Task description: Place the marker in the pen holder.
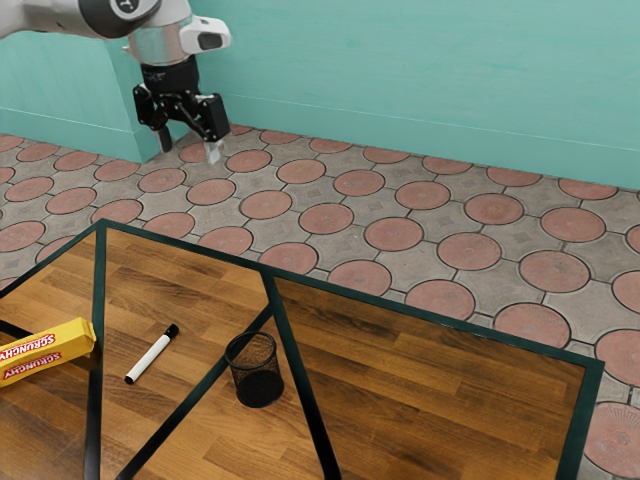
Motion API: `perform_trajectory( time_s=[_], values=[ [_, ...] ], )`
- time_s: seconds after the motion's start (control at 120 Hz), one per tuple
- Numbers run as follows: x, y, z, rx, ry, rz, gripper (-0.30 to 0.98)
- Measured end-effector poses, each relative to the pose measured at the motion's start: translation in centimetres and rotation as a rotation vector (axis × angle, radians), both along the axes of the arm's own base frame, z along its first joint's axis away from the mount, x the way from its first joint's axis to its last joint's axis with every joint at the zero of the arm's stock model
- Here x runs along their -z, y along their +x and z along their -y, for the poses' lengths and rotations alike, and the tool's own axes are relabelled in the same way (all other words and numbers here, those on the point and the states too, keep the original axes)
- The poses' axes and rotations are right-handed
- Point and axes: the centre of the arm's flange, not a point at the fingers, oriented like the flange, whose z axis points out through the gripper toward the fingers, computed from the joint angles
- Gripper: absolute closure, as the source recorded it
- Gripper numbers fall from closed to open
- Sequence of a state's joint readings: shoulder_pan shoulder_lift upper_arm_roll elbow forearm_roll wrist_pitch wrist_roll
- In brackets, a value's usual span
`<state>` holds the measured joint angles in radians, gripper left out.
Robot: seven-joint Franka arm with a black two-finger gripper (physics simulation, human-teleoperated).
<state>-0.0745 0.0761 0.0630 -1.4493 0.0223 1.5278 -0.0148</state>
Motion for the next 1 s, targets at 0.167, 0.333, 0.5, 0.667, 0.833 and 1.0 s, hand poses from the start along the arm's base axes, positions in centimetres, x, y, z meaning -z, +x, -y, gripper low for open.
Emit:
perform_trajectory(
  time_s=[0.167, 0.333, 0.5, 0.667, 0.833, 1.0],
  values=[
    [-1.0, -0.2, -1.3, -0.026, 0.008, 0.007, 0.0],
    [1.7, -1.5, -3.4, -0.063, 0.008, -0.037, 0.0],
    [14.4, -2.3, -5.9, -0.099, 0.028, -0.146, 0.0],
    [24.4, -2.4, -7.1, -0.116, 0.037, -0.181, 0.0],
    [28.0, -4.2, -7.6, -0.106, 0.03, -0.143, 0.0],
    [31.1, -7.6, -8.3, -0.062, 0.018, -0.121, 0.0]
  ],
)
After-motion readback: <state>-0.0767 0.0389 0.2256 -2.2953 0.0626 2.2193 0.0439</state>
